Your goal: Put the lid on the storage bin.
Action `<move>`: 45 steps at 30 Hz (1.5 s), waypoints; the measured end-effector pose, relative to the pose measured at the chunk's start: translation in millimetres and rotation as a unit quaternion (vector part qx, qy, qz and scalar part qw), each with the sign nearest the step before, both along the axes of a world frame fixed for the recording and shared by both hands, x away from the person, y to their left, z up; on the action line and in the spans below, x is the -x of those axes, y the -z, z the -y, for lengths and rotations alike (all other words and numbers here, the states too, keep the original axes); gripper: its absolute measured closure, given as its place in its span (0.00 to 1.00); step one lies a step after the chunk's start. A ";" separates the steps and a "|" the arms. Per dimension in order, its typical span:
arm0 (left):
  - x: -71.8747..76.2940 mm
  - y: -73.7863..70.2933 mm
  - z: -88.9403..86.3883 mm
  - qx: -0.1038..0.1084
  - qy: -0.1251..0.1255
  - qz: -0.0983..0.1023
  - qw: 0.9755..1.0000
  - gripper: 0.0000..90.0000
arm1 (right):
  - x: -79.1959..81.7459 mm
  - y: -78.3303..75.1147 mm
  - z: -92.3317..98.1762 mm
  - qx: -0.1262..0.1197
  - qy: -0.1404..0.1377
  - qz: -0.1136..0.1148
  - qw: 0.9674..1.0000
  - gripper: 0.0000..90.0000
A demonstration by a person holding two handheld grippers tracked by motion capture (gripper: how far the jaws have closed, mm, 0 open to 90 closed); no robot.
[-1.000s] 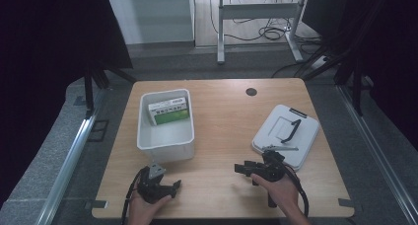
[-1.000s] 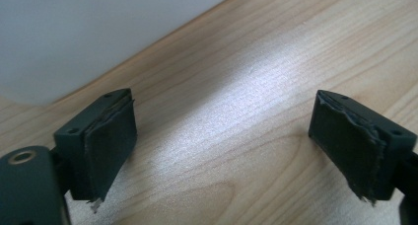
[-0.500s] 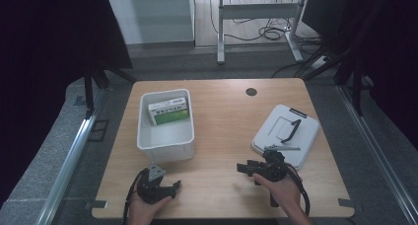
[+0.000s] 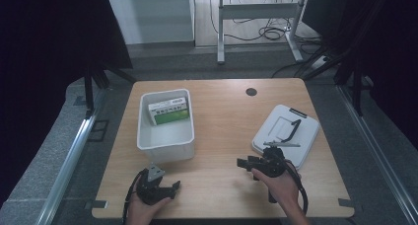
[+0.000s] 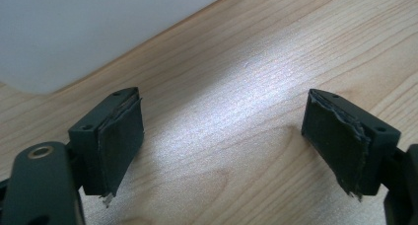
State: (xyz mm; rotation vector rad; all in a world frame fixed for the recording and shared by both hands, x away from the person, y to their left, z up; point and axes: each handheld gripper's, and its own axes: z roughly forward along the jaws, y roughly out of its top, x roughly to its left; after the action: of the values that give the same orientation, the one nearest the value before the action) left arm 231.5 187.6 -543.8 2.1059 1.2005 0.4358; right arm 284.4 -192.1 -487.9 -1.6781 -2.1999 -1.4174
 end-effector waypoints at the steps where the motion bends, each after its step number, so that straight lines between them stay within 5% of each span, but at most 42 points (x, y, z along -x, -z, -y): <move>1: -0.2 0.0 0.2 0.000 0.000 0.000 1.000 0.18 | 0.2 -1.8 1.0 0.000 0.003 0.001 1.000 0.45; 24: 0.2 0.0 0.3 0.000 -0.006 0.000 1.000 0.18 | -7.8 -18.4 33.1 -0.006 0.034 -0.022 0.999 0.45; 45: 0.2 0.1 0.3 0.000 -0.006 0.000 1.000 0.17 | -27.7 -31.6 70.1 -0.005 0.078 -0.020 0.997 0.44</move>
State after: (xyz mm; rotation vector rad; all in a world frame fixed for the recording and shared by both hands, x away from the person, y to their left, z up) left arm 231.3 187.3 -543.9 2.0999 1.2134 0.4410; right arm 312.2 -262.2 -456.2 -1.8950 -2.0785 -1.4114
